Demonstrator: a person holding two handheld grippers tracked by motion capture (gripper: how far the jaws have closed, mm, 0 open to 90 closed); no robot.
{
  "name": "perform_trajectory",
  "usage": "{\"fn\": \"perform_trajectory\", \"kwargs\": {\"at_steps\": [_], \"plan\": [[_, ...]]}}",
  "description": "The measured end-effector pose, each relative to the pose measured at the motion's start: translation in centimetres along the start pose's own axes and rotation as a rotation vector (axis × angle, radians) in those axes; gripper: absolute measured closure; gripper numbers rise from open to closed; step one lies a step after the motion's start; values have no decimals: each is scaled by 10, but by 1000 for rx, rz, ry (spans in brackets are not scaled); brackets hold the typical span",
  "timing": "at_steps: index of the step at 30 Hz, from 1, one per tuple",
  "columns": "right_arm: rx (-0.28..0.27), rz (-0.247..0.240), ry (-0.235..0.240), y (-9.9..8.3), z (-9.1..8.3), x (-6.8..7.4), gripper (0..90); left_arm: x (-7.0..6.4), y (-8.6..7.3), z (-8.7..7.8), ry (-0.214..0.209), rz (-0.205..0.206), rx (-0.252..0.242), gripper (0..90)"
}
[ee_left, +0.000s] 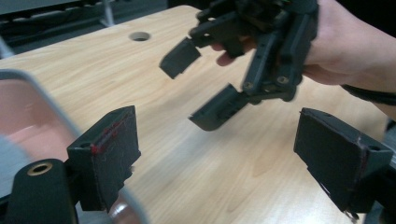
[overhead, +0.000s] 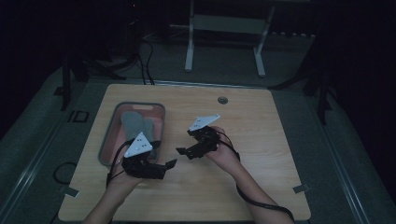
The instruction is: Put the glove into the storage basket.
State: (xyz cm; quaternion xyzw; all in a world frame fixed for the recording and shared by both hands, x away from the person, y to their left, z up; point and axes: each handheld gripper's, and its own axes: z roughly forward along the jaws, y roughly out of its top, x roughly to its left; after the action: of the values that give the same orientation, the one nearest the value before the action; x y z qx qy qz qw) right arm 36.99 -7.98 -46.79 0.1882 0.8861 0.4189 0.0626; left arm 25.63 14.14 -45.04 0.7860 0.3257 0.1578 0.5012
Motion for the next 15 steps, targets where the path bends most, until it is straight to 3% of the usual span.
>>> {"fn": "perform_trajectory", "kwargs": {"at_steps": [7, 12, 15], "plan": [[12, 0, -13, -25, -14, -7, 146, -17, -8, 21, -71, 30, 16, 145], [2, 6, -15, -44, -20, -11, 146, -26, -15, 38, -70, 62, 45, 145], [2, 0, -10, -55, -22, -12, 144, -29, -20, 46, -90, 62, 53, 145]]}}
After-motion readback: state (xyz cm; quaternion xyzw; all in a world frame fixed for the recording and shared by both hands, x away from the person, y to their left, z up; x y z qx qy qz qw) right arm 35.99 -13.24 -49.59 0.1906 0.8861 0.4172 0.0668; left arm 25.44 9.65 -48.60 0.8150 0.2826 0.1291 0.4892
